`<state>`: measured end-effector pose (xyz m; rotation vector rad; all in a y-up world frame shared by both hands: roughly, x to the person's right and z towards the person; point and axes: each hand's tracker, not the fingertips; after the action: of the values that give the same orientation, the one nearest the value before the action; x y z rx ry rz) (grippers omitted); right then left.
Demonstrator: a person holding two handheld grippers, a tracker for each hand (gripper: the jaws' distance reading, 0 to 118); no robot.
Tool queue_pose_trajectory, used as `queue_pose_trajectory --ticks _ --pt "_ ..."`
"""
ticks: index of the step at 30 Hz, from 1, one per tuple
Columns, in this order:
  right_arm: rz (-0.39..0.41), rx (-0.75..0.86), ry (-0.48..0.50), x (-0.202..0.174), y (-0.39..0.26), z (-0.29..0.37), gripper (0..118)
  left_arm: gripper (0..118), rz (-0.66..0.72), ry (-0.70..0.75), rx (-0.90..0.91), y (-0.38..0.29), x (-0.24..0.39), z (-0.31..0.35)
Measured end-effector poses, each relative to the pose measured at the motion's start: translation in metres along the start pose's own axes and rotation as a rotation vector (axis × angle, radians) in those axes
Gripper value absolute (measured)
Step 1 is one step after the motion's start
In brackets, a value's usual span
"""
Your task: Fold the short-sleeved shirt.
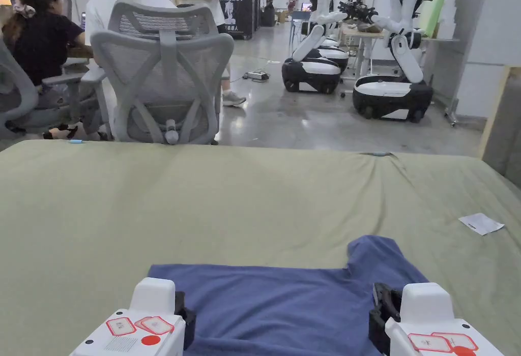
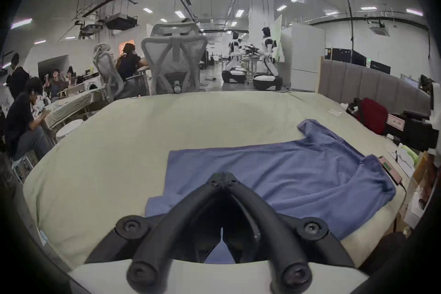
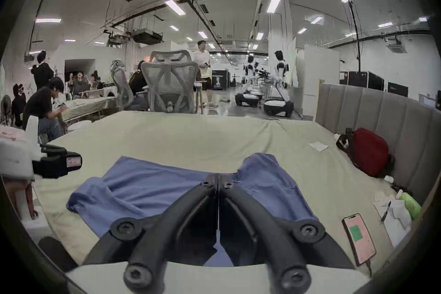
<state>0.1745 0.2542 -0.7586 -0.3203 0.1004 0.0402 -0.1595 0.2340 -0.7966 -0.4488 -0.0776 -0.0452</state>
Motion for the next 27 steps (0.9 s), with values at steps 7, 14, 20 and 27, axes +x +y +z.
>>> queue_pose_trajectory --ticks 7,14,20,27 --pt "-0.001 -0.045 0.002 0.007 -0.008 -0.051 2 0 0.024 0.081 -0.194 0.038 -0.068 -0.121" --pt "-0.011 -0.089 -0.016 0.028 -0.018 -0.088 2 107 -0.018 0.120 -0.375 0.043 -0.084 -0.230" --pt "0.006 -0.118 -0.059 0.064 -0.016 -0.105 2 67 -0.020 0.041 -0.490 0.008 -0.073 -0.274" --pt "0.011 -0.309 -0.213 0.151 0.006 -0.180 2 0 -0.126 0.022 -0.398 0.040 -0.051 -0.225"
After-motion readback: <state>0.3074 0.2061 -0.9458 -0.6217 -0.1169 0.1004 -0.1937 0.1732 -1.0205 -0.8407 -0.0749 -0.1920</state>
